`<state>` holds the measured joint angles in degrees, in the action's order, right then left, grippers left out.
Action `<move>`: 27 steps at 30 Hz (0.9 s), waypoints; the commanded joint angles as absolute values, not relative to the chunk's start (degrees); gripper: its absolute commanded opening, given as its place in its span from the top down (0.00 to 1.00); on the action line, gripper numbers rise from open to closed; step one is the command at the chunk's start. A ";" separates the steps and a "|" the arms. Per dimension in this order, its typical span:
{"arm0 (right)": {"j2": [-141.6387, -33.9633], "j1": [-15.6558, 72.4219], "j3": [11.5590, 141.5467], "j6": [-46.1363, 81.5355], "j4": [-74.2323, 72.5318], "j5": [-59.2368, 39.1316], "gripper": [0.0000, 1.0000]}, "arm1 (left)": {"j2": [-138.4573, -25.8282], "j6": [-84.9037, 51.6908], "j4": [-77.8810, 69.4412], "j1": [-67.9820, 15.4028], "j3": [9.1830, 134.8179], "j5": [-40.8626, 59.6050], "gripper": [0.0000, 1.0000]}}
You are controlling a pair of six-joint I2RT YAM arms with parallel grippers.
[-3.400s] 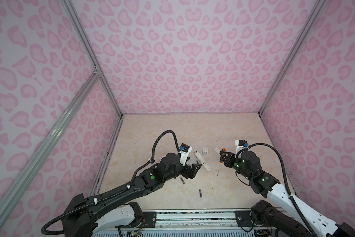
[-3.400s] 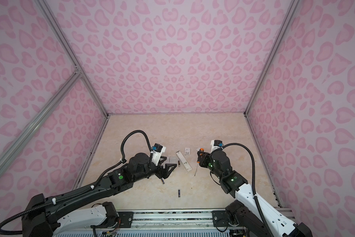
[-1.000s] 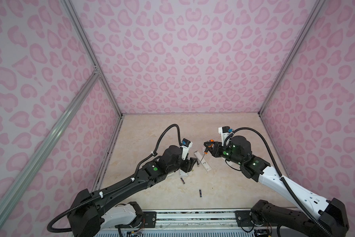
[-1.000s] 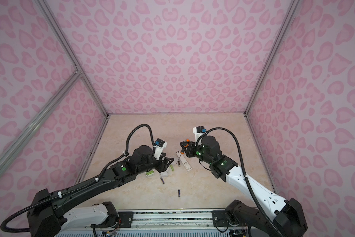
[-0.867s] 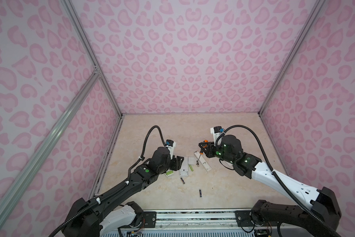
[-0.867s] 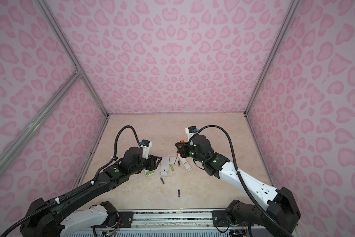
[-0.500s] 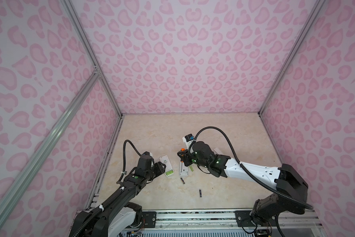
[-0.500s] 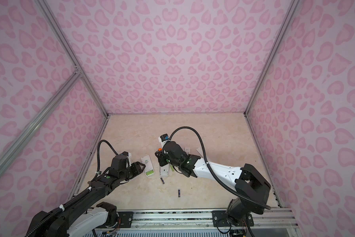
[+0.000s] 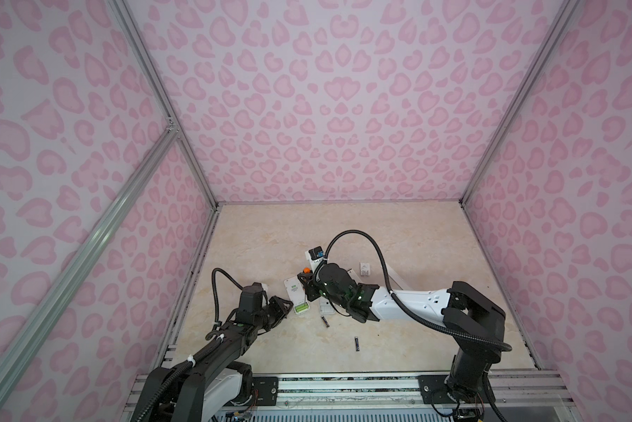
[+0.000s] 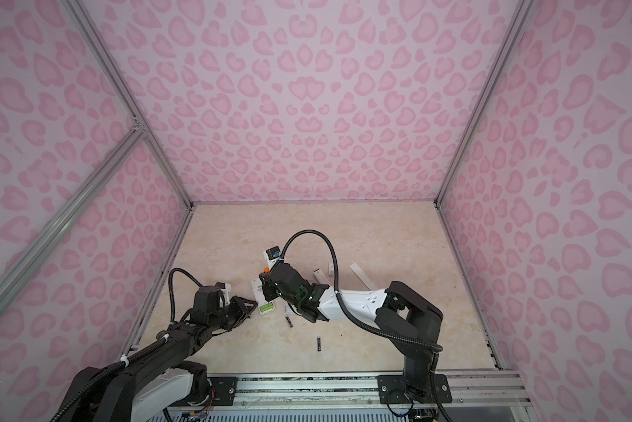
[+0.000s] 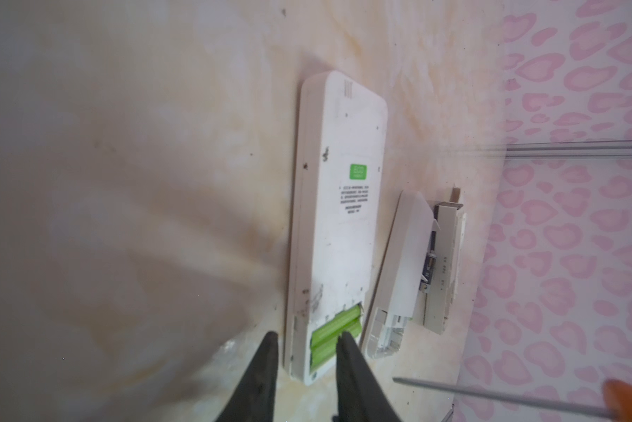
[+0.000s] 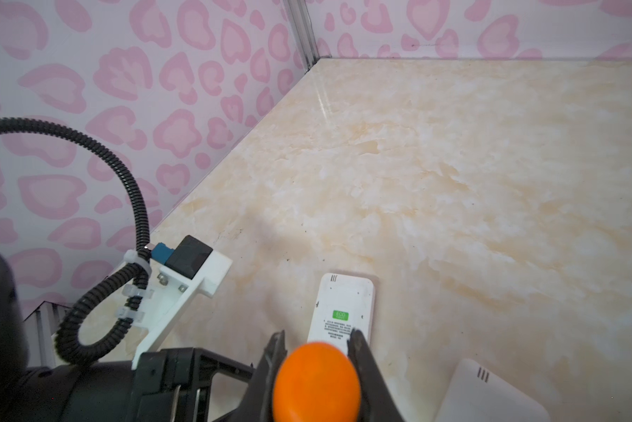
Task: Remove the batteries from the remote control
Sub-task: 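Insert the screwdriver tip beside the green batteries with the right gripper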
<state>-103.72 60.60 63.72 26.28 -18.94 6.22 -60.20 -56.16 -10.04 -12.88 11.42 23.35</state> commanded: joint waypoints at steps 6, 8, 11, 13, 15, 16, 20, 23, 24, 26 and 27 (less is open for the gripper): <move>-106.00 60.56 66.13 24.03 -17.68 9.84 1.00 | -62.01 -60.73 -18.42 -17.05 11.10 22.15 0.73; -105.75 60.56 66.14 23.92 -17.43 10.09 1.00 | -63.03 -60.45 -18.77 -17.64 11.81 22.23 0.74; -105.62 60.56 65.91 24.24 -17.18 10.46 1.00 | -62.92 -59.75 -17.69 -17.84 12.89 22.50 0.74; -105.48 60.58 65.57 24.59 -17.26 10.54 1.00 | -61.42 -58.60 -15.37 -17.84 13.84 21.56 0.73; -105.47 60.56 65.34 25.04 -17.31 10.68 1.00 | -59.74 -58.21 -12.58 -17.69 14.31 19.97 0.69; -105.61 60.56 65.22 25.30 -17.35 10.62 1.00 | -59.10 -58.25 -11.34 -17.43 14.33 19.18 0.65; -106.08 60.64 65.21 26.09 -17.41 10.46 1.00 | -59.74 -57.71 -7.04 -15.65 14.11 18.41 0.52; -106.30 60.79 65.12 26.45 -17.52 10.45 1.00 | -62.93 -57.05 -8.58 -14.94 14.27 20.70 0.52; -106.26 60.76 65.01 26.45 -17.54 10.39 1.00 | -63.98 -57.04 -9.34 -14.95 14.33 21.43 0.53; -106.26 60.77 64.98 26.53 -17.50 10.48 1.00 | -66.13 -57.54 -12.06 -15.24 14.44 22.73 0.56; -106.24 60.75 64.95 26.50 -17.43 10.74 1.00 | -66.80 -57.74 -13.07 -15.59 14.64 22.94 0.57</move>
<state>-105.84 60.71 65.32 25.96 -16.95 9.43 -65.41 -58.30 -9.45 -15.29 13.98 21.04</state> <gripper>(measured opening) 0.214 0.436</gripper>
